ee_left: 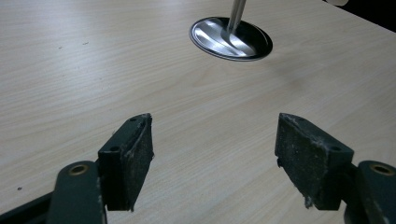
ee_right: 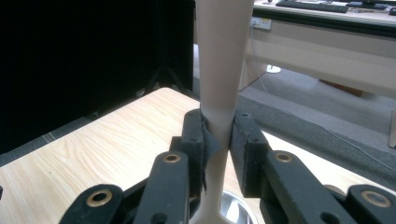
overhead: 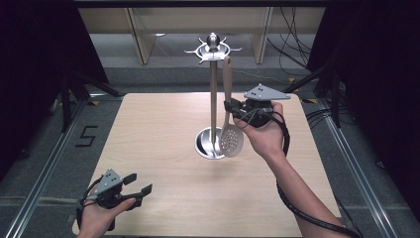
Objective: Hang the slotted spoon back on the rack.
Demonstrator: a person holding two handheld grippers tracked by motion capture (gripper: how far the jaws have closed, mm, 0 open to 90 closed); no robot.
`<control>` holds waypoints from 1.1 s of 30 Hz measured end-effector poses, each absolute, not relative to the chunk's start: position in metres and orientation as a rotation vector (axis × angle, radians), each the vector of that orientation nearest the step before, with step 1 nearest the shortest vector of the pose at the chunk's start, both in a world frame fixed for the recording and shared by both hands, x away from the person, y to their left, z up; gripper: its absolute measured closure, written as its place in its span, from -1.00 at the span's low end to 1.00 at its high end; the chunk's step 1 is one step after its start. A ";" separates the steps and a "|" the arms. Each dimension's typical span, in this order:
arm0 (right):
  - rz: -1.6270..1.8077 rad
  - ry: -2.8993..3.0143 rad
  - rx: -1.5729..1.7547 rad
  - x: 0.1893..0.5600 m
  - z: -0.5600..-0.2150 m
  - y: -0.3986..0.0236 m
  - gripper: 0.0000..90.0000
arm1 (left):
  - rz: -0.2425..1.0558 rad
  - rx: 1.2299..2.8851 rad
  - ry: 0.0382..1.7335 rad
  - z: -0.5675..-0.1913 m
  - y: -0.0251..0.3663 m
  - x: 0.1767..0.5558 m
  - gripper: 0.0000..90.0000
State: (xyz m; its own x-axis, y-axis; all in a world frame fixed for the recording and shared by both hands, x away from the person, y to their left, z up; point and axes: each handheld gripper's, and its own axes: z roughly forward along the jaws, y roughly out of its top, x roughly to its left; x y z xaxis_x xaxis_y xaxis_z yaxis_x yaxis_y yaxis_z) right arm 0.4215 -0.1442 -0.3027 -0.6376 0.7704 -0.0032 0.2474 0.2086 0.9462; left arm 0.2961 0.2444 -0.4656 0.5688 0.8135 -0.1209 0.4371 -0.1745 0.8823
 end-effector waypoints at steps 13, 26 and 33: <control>1.417 2.022 0.938 0.424 -0.304 -0.140 0.70 | 0.483 1.817 1.009 -0.465 0.245 0.297 -0.39; 1.433 1.994 0.873 0.418 -0.307 -0.146 0.32 | 0.464 1.806 1.041 -0.466 0.243 0.295 -0.39; 1.432 2.006 0.882 0.409 -0.319 -0.163 0.14 | 0.469 1.807 1.036 -0.466 0.244 0.296 -0.39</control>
